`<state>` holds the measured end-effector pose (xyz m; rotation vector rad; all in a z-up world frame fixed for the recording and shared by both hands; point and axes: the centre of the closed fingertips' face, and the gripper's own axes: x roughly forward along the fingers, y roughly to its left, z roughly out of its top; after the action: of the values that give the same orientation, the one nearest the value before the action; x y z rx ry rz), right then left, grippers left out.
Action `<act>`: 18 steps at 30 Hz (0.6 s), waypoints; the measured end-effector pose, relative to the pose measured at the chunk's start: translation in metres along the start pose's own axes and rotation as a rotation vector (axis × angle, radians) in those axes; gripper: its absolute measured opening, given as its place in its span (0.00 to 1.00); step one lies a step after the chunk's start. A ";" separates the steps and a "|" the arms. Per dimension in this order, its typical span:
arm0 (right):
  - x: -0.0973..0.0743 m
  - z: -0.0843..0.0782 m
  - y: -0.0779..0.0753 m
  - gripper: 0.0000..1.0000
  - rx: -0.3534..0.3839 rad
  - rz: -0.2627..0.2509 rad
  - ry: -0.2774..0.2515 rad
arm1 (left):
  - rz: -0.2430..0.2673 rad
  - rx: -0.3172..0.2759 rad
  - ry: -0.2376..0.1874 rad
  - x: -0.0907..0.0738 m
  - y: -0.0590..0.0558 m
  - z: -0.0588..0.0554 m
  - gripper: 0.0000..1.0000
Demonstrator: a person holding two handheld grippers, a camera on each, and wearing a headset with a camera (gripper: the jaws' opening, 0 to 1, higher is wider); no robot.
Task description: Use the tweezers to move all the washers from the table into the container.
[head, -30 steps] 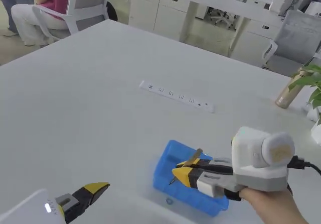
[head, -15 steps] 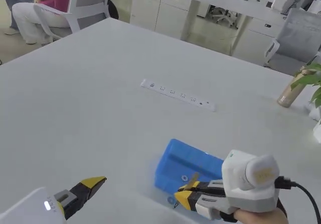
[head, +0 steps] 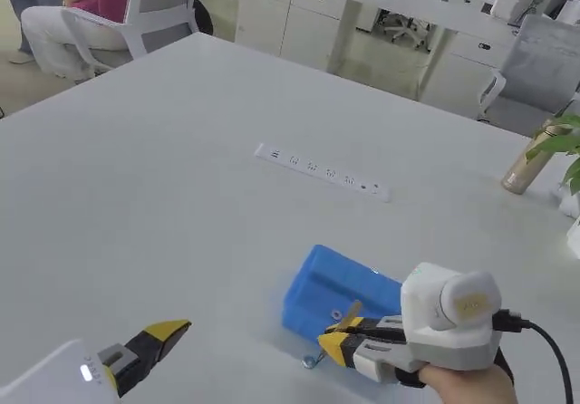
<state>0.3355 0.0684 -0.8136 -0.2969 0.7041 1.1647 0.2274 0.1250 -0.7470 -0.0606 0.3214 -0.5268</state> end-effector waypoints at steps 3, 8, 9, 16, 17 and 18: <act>0.002 0.002 0.004 0.03 -0.001 0.009 -0.001 | 0.000 0.001 0.004 0.000 0.000 -0.001 0.90; 0.005 0.002 0.008 0.04 0.003 0.020 0.010 | -0.005 -0.001 0.009 0.000 -0.001 -0.002 0.89; 0.006 0.001 0.007 0.04 0.001 0.019 0.015 | -0.005 0.000 0.011 0.000 -0.001 -0.002 0.89; 0.006 -0.002 0.007 0.04 -0.003 0.015 0.020 | -0.009 0.003 0.017 0.000 -0.001 -0.003 0.88; 0.006 -0.002 0.006 0.04 0.000 0.019 0.021 | -0.009 0.004 0.019 0.000 -0.001 -0.003 0.88; 0.006 -0.002 0.006 0.04 -0.002 0.021 0.021 | -0.010 0.005 0.019 0.000 -0.001 -0.003 0.88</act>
<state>0.3303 0.0744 -0.8185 -0.3043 0.7256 1.1836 0.2260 0.1236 -0.7501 -0.0529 0.3381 -0.5379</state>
